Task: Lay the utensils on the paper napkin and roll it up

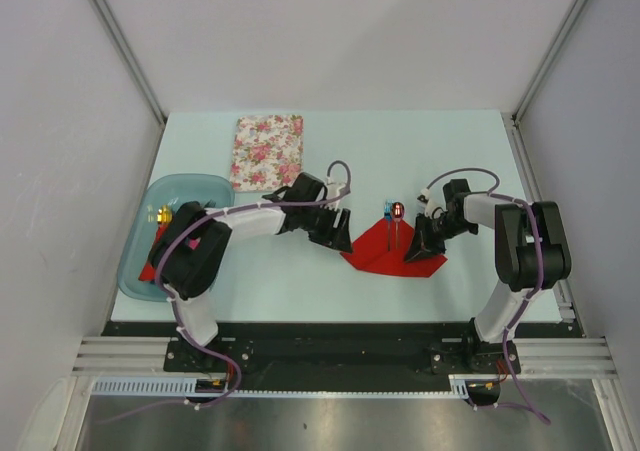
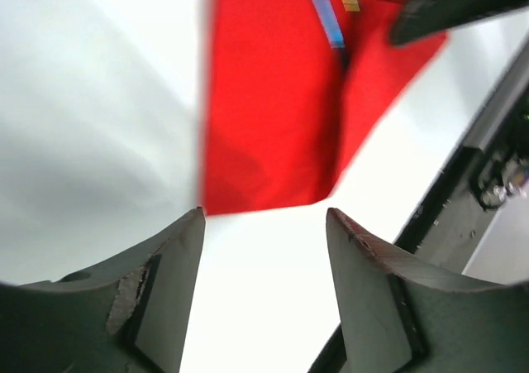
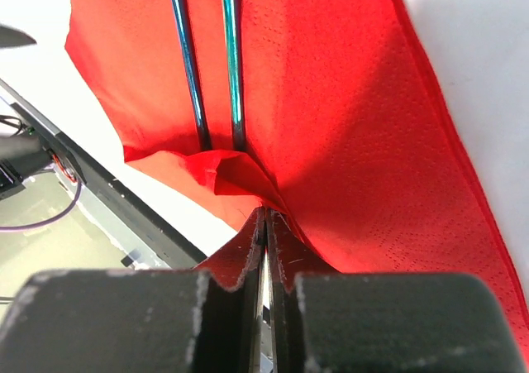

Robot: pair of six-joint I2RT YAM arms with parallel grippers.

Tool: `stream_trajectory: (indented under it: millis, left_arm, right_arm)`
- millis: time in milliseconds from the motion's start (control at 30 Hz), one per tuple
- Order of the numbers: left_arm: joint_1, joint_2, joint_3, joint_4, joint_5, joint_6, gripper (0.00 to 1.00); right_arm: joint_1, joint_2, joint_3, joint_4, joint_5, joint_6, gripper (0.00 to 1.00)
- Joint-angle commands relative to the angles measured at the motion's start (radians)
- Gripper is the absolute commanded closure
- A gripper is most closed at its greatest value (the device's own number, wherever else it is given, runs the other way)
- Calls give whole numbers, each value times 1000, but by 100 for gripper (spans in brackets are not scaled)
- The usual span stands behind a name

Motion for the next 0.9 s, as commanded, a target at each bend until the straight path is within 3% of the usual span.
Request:
stream_trajectory:
  millis: [0,233,500,867]
  left_arm:
    - [48,-43,-47,16,-21,-54,33]
    - [60,49,-29,55,32,-126,34]
    - [30,150,-1,114,110,-195,42]
    - [28,103,-40,168,109,-210,55]
  right_arm:
    - [6,8,13,13,14,7,94]
    - [7,12,14,13,17,10,94]
    - [6,11,14,10,19,8,94]
    - [18,-23,17,16,-38,10,91]
